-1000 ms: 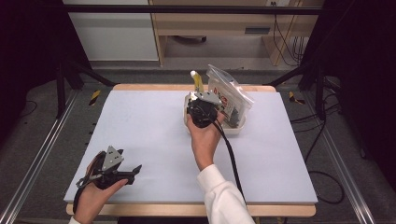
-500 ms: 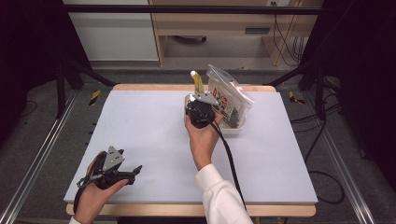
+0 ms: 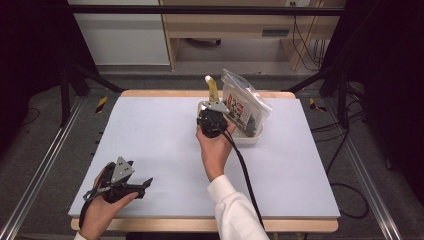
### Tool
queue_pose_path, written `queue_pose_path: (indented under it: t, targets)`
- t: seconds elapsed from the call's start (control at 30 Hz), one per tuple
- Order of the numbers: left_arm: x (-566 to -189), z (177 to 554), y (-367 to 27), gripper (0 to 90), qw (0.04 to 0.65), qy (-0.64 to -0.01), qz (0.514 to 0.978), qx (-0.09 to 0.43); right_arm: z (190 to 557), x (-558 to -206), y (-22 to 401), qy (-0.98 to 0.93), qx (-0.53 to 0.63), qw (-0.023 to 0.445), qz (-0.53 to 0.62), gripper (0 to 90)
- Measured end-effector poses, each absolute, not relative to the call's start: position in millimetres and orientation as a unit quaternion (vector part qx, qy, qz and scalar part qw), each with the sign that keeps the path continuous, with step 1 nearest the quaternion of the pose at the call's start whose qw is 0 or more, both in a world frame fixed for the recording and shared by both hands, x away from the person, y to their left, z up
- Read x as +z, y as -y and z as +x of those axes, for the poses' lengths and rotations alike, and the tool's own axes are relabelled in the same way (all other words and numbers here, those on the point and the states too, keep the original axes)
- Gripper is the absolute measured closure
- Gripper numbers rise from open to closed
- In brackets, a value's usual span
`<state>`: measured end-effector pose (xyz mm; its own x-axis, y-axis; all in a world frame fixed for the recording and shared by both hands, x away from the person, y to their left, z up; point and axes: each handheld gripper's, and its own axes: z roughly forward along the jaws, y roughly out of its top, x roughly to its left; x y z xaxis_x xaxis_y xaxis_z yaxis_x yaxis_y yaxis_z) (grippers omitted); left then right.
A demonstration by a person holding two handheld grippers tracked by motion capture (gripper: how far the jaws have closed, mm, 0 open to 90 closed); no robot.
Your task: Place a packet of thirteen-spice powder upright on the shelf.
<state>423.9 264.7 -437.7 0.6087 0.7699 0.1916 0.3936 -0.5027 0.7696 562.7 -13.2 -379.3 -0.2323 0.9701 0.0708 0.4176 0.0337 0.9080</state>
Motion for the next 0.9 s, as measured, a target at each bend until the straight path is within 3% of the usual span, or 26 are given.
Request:
queue_pose_path:
  t: [0.9]
  targets:
    - [-437.8,423.8,-263.9,12.8,0.352,-0.350,0.827,0.266,570.4,-394.0,11.7,-0.662,0.433,0.294,0.536,63.0]
